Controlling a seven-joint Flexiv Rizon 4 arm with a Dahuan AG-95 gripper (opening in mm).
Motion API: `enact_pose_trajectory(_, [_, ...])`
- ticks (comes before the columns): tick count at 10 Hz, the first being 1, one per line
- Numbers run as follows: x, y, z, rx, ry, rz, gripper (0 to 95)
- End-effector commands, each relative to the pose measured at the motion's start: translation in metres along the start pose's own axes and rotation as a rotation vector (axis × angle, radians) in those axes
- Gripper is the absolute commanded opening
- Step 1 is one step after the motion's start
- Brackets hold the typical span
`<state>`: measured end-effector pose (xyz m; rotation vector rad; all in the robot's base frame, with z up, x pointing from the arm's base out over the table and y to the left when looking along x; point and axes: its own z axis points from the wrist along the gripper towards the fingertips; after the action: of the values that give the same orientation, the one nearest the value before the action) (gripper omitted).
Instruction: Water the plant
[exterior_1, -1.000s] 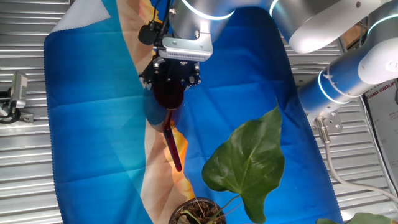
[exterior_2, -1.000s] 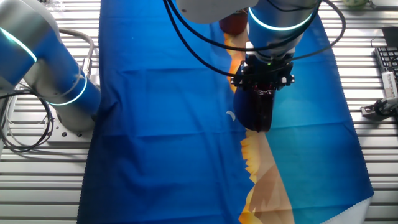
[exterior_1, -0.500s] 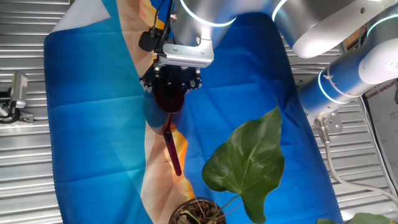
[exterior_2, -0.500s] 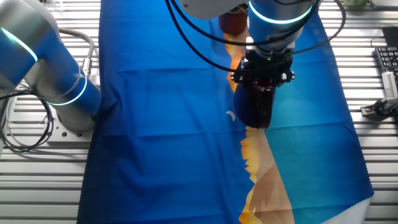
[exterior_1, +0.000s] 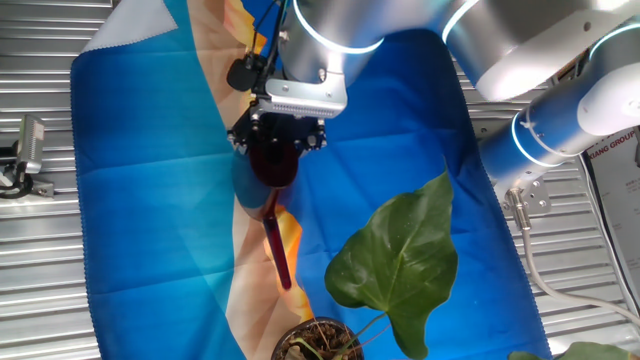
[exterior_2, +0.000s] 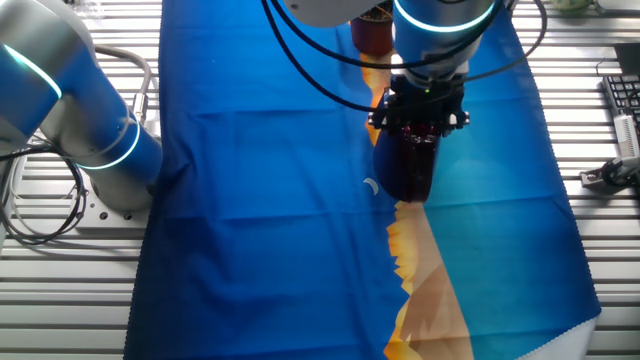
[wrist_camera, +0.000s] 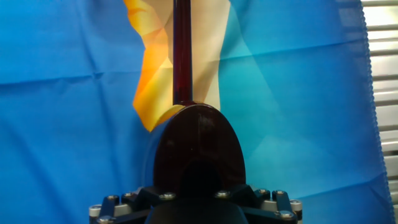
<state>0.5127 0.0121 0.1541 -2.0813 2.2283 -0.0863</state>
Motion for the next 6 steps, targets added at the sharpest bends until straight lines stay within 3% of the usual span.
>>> enact_pose_trajectory(1, [-0.003,0.001,0.000,0.003,0.005,0.009,0.0])
enact_pose_trajectory(6, [-0.015,0.008,0.001,0.009,0.014,0.028,0.0])
